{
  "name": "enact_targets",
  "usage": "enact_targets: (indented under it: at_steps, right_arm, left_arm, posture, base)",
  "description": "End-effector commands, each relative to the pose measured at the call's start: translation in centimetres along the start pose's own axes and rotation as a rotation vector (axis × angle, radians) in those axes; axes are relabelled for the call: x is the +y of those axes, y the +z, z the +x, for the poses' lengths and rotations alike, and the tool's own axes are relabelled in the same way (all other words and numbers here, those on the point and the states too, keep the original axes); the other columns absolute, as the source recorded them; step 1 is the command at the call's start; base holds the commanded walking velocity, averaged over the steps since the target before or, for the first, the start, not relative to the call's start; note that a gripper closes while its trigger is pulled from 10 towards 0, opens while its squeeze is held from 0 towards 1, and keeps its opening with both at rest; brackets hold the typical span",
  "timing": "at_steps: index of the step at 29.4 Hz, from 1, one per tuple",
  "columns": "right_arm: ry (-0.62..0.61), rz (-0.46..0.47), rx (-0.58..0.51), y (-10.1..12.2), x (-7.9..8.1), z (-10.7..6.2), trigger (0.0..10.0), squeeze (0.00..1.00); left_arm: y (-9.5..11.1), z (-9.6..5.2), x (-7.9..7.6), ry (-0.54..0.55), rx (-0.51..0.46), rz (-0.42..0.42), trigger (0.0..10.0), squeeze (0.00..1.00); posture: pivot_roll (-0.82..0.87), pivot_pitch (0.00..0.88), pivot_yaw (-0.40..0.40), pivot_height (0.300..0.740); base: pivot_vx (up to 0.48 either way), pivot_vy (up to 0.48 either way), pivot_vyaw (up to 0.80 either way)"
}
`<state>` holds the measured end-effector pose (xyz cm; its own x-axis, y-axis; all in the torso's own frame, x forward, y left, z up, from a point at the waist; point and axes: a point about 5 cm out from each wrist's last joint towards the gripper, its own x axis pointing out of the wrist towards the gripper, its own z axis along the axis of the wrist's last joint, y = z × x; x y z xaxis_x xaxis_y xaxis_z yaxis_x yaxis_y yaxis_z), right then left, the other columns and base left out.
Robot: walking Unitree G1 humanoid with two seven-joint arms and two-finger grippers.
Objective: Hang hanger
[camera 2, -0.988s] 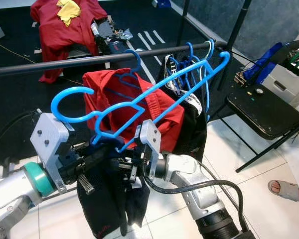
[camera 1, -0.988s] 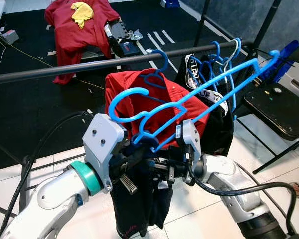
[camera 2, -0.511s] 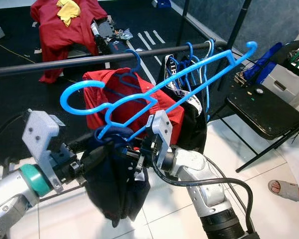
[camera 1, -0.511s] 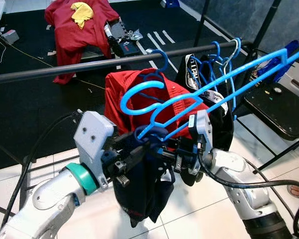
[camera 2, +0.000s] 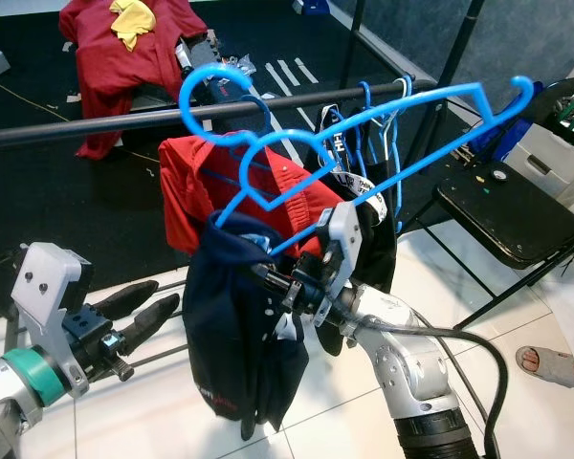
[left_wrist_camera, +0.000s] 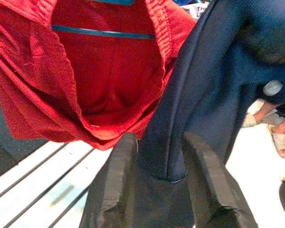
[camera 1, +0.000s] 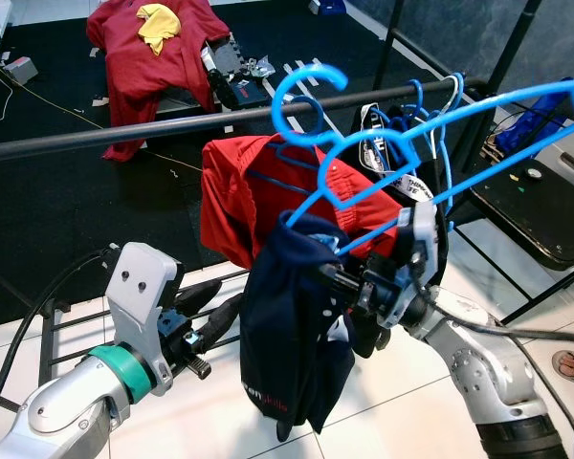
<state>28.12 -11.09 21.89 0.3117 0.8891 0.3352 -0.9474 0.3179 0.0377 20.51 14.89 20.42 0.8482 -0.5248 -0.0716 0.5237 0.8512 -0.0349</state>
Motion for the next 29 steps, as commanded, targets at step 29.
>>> enact_targets:
  at_steps: [29]
  right_arm:
    - [0.237,0.392,0.004,-0.7,1.7,-3.3,0.0,0.0]
  left_arm:
    - [0.9,-2.3,-1.2,-0.277,-0.205,-0.349,10.0,0.0]
  posture:
    - [0.0,0.133,0.052,0.74]
  base:
    - [0.0,0.0,0.0]
